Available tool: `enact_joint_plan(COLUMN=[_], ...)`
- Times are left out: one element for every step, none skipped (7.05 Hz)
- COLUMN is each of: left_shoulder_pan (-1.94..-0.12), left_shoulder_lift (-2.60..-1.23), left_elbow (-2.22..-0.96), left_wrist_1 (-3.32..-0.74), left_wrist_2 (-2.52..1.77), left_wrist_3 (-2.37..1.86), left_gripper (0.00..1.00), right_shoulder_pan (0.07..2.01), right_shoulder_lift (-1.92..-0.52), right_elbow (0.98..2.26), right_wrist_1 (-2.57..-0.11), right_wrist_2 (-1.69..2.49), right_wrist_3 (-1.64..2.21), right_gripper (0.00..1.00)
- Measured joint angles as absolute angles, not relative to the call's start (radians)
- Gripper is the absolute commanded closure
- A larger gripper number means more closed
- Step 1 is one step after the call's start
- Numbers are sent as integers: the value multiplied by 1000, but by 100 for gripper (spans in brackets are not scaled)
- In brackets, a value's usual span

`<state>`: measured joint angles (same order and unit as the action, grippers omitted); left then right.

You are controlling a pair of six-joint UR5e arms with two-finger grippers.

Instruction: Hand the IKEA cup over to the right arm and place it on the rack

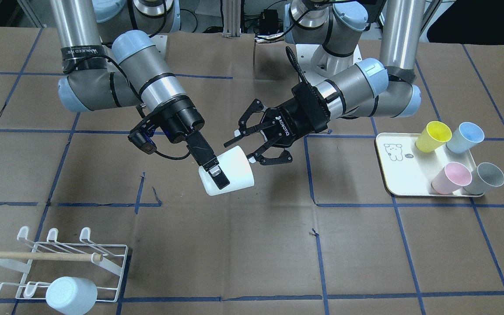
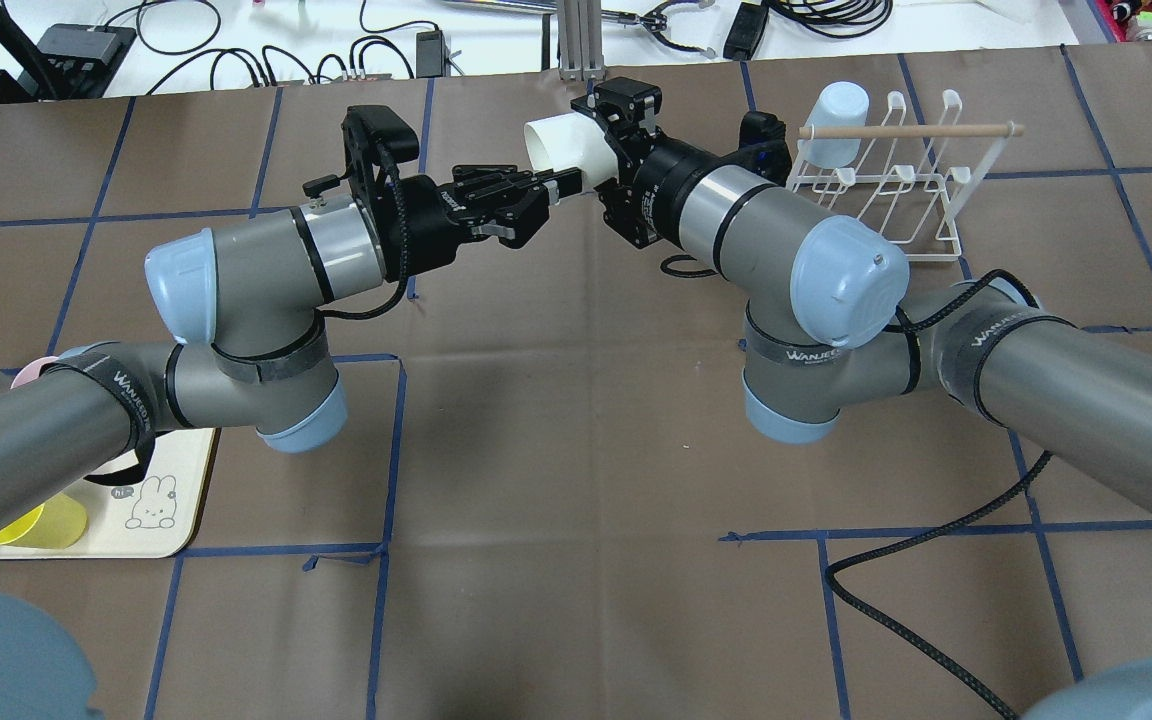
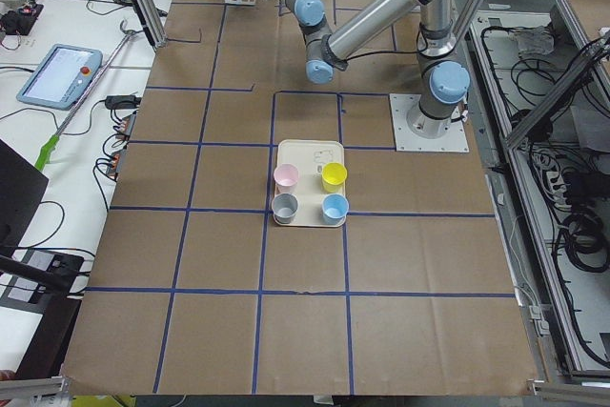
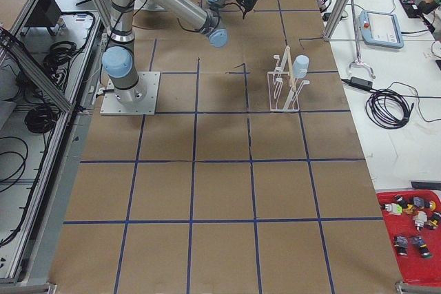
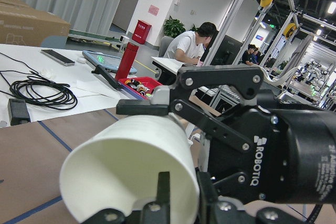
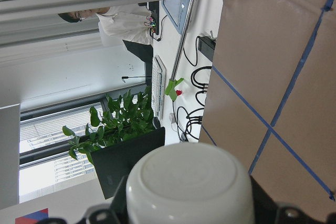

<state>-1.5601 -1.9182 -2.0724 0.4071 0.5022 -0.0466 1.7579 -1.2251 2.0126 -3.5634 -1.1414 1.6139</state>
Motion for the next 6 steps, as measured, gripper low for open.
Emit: enact_joint_plan(left_shoulder_pan=[-1560, -1557, -1549, -1532, -1492, -1423], left_shoulder_lift=[-1915, -1909, -1900, -1888, -1879, -1870], left_elbow=[-2072, -2073, -2076, -2085, -2094, -2100], left_wrist_1=[410, 411, 411, 412, 417, 438], left_wrist_2=[500, 492, 485, 462, 405, 319], left_wrist_3=[-58, -73, -85, -98, -113, -140], left_gripper=[3, 2, 2, 2, 3, 3], right_shoulder_pan=[1758, 1758, 1758, 1758, 1757, 1752], right_shoulder_lift=[-1225, -1226, -1226, -1226, -1225, -1223], right_elbow=[2013, 2013, 2013, 2012, 2012, 2010], right_wrist_1=[-3563, -3563, -3563, -3563, -3564, -3565], right_wrist_2=[-1141, -1141, -1140, -1139, -1139, -1140], right_wrist_3=[1613, 1612, 1612, 1612, 1611, 1606], right_gripper=[57, 61, 66, 68, 70, 72])
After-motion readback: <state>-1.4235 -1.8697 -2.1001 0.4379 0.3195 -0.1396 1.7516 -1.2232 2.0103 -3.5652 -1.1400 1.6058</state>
